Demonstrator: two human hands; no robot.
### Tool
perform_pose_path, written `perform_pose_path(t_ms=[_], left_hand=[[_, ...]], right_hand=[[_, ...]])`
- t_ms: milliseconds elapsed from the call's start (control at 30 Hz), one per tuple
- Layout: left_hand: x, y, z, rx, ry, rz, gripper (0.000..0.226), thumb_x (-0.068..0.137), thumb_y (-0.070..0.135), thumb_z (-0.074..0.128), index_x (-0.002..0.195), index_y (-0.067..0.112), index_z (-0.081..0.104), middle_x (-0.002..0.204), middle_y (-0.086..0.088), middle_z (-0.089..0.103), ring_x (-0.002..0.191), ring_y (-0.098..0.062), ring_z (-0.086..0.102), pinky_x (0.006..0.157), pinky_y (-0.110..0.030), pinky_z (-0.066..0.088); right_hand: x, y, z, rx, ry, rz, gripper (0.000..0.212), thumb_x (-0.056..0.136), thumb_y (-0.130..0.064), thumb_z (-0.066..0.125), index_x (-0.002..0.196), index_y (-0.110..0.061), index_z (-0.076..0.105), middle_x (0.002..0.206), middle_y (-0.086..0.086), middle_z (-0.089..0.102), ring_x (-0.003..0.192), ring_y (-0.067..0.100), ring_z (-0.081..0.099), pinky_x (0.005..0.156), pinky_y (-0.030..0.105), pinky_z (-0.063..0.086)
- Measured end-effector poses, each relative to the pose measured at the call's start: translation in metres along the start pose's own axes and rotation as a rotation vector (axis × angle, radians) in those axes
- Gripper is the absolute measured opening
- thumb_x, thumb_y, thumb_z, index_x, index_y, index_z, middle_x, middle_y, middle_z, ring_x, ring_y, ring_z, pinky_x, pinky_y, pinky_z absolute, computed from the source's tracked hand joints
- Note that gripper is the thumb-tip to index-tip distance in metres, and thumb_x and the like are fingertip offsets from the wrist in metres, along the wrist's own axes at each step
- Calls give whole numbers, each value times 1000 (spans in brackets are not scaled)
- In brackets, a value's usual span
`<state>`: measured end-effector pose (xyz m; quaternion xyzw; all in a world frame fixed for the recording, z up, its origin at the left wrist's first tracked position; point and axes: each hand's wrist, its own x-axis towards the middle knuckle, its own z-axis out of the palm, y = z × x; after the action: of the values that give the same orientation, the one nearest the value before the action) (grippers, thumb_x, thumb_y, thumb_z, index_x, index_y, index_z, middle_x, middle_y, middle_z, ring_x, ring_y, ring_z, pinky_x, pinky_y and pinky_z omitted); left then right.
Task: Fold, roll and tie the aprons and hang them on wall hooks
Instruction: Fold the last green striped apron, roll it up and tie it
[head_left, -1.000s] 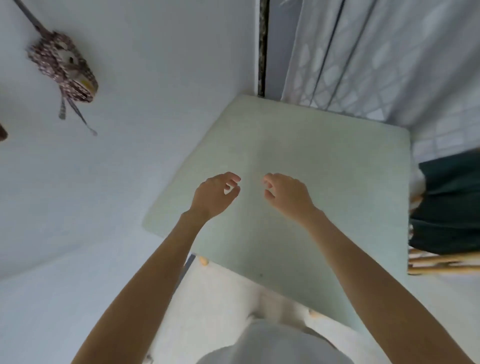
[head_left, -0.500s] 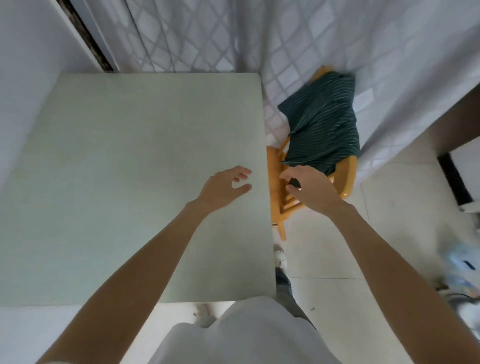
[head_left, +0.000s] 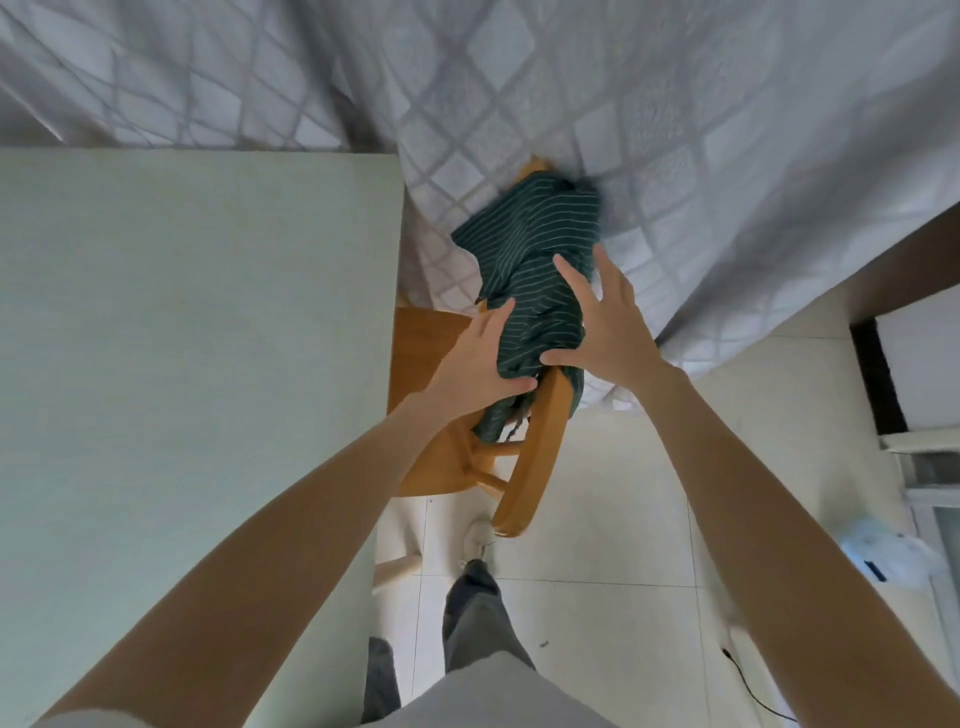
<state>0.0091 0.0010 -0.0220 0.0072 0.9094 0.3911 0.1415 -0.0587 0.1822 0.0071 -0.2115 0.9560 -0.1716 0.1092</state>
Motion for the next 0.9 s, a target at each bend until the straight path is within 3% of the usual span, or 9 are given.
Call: perform_pose_path(t_ms=[167,267,333,433,533,633,700,767,900], left_hand=[[61,12,-12,77,93,68,125,62,45,82,149,9,0,154,-15,5,142,-30,9,113,-44,18],[91,7,-21,159,78,95,135,56,53,82,148,8,-7,155,-18,-4,144,-32,-2,113,-48,12],[105,2,-27,202,76,96,136,56,57,80,147,9,-9,156,-17,-5,144,-33,-1,113,-51,14],[117,-1,-32,214,88,86,135,56,55,81,148,9,-7,156,-16,-3,144,-32,2,112,-52,16],[119,-2,-35,168,102,114,132,58,51,82,148,8,-4,156,-14,2,143,-31,4,114,-48,14],[108,-1,-39,14,95,172,112,60,46,83,147,16,19,149,-9,30,137,-25,27,114,-42,20],[90,2,-46,-142,82,158,72,67,38,81,126,19,45,122,4,56,114,-15,51,104,-34,39],[61,3,-56,-282,49,79,46,76,28,76,114,20,50,103,9,62,98,-11,58,91,-24,47],[1,-15,-76,-466,79,-59,56,75,47,68,122,21,52,113,-1,64,103,-15,61,89,-31,47]], right_hand=[[61,19,-9,39,-126,-34,134,55,-53,84,146,-36,-13,155,9,-18,142,38,-4,107,61,22],[81,21,-15,220,-166,-21,132,61,-40,85,148,-28,-14,156,8,3,141,28,16,107,50,30],[86,20,-13,249,-64,51,121,67,-38,81,150,-20,-5,148,11,24,130,27,35,99,43,38],[85,16,-11,97,3,131,92,76,-45,72,147,-14,23,138,10,39,122,27,45,93,39,42],[75,8,-17,-10,77,75,55,81,-42,67,124,-11,54,117,10,57,108,26,52,86,36,44],[60,-1,-27,66,196,-87,38,76,-36,73,103,-9,67,103,11,61,104,29,47,87,34,39],[50,-11,-36,188,199,-149,36,75,-33,75,102,-11,66,116,8,56,111,25,43,93,30,32],[41,-26,-45,355,125,-155,34,81,-32,69,108,-12,60,118,2,55,108,13,48,95,26,37],[27,-74,-48,440,58,-171,27,91,-37,56,106,-15,52,92,-4,62,84,10,59,79,33,49]])
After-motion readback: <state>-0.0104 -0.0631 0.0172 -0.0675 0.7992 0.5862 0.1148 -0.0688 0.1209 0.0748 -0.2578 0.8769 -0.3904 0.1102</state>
